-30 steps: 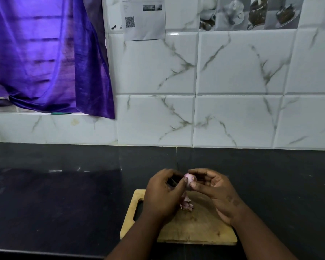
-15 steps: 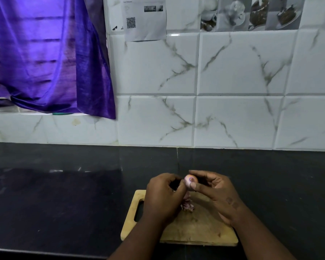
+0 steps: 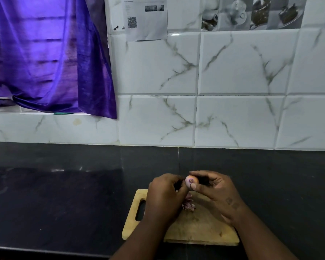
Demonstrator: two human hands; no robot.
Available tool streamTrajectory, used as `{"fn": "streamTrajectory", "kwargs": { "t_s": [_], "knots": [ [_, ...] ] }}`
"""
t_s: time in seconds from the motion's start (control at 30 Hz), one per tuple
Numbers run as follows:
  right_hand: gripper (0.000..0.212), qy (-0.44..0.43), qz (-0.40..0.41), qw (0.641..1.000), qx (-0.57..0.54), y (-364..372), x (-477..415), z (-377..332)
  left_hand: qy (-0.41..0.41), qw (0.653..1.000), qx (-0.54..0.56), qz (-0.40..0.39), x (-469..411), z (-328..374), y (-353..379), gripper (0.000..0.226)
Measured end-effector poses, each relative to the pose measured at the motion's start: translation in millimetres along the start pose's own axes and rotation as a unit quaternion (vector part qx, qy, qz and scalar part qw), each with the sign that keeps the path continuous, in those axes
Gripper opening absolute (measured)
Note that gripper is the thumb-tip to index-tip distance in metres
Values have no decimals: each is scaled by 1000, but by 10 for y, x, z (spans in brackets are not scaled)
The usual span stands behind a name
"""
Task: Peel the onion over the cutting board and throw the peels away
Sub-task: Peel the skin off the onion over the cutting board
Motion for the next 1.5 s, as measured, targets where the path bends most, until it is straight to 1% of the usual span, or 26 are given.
{"fn": "streamTrajectory", "kwargs": {
  "t_s": [0.07, 0.13, 0.23, 0.3, 0.5, 0.67, 0.77, 0.87, 0.93, 1.0, 1.07, 1.17, 1.23, 1.37, 1.5],
  "knots": [
    [32, 6, 4, 1000, -19, -3, 2, 2, -8, 1000, 3, 5, -11, -16, -7, 13],
    [32, 10, 8, 999, -33, -11, -1, 14, -18, 999, 31, 11, -19, -38, -10, 11],
    [33, 6, 17, 999, -27, -26, -13, 18, -20, 997, 67, 12, -17, -51, -10, 11],
    [33, 4, 19, 1000, -21, -24, -16, 9, -4, 998, 60, 8, -14, -47, -1, 15],
    [31, -10, 17, 1000, 5, -22, -6, -14, 12, 998, 51, 19, -11, -44, -9, 8],
    [31, -23, 11, 999, 47, -18, -2, -23, 32, 999, -15, 23, 5, 30, -9, 4],
    [33, -25, 6, 999, 36, -12, -3, -10, 6, 999, -26, 34, -2, 1, -21, 7],
    [35, -18, -3, 1000, 1, -11, 6, -25, -50, 997, -46, 47, -39, -129, -45, 12],
    [34, -5, -11, 999, -40, -15, 9, -19, -86, 995, -48, 23, -55, -224, -13, 11],
    [34, 0, -14, 999, -48, -13, 7, -11, -99, 994, -49, -14, -45, -246, 50, 8],
    [37, 6, -15, 999, -45, 0, 2, 9, -88, 995, -39, -24, -37, -215, 73, 8],
    [38, 10, -12, 1000, -27, 11, -6, 19, -61, 998, 23, 3, -35, -158, 27, 17],
    [36, 10, -11, 1000, -21, 7, -5, 20, -42, 998, 42, 6, -22, -114, 17, 22],
    [34, 8, -18, 1000, -12, 11, 3, 11, -21, 999, 22, -10, -7, -58, 49, 14],
    [34, 6, -14, 1000, 3, 9, -1, 18, -14, 1000, 11, -14, -5, -24, 51, 15]
  ]
}}
Point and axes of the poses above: each hand's wrist, its own x-axis away from the middle knuckle, its own y-axis out of the palm, z = x × y, the point moved 7 cm from there along -x, towards the middle knuckle, and after that the axes turned 14 degrees about x, right-handed, at the moved point
